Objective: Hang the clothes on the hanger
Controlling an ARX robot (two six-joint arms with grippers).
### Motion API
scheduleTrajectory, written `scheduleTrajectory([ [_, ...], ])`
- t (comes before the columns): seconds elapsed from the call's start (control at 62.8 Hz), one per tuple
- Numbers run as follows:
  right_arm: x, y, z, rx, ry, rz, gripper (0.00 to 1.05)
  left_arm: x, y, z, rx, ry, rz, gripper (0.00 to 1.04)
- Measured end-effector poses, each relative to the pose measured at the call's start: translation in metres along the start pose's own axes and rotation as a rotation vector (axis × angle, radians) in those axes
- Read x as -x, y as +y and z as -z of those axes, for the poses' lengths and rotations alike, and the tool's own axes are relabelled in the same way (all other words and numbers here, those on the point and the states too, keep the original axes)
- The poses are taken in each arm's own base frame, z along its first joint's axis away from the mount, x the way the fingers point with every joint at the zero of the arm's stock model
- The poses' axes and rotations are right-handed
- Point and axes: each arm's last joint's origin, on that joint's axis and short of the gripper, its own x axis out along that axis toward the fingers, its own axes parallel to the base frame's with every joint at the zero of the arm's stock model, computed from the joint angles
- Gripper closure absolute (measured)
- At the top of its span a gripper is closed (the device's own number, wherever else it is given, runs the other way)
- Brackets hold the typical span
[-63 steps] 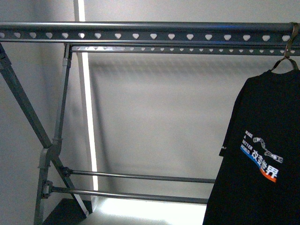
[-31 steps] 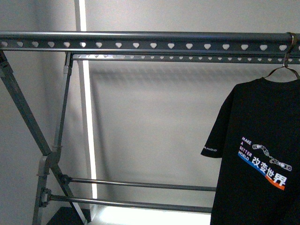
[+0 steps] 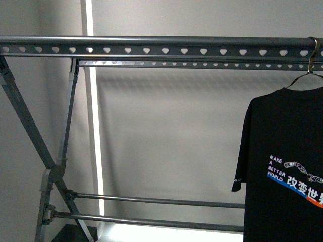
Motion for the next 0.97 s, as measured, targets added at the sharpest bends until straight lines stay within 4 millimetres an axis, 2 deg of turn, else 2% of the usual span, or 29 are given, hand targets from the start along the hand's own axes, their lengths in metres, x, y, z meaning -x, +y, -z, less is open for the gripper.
scheduleTrajectory([
  [0.175,0.01,0.001,0.008,0.0,-0.006,-0.004,1.02,0.0,0.0,0.0,0.0,0.0,-0.002,1.01],
  [0.557,0.01,0.001,0.021,0.0,0.002,-0.005,1.02,0.0,0.0,0.0,0.0,0.0,-0.002,1.01],
  [0.653,0.01,0.001,0.031,0.0,0.0,-0.004,1.02,0.0,0.0,0.0,0.0,0.0,-0.002,1.01],
  [0.828,0.01,0.001,0.031,0.0,-0.002,-0.005,1.02,0.0,0.0,0.0,0.0,0.0,-0.002,1.01],
  [0.859,0.01,0.001,0.031,0.001,-0.002,-0.005,0.99,0.0,0.0,0.0,0.001,0.0,-0.002,1.0],
  [0.971,0.01,0.001,0.031,0.001,-0.002,-0.005,0.8,0.0,0.0,0.0,0.0,0.0,-0.002,0.81],
])
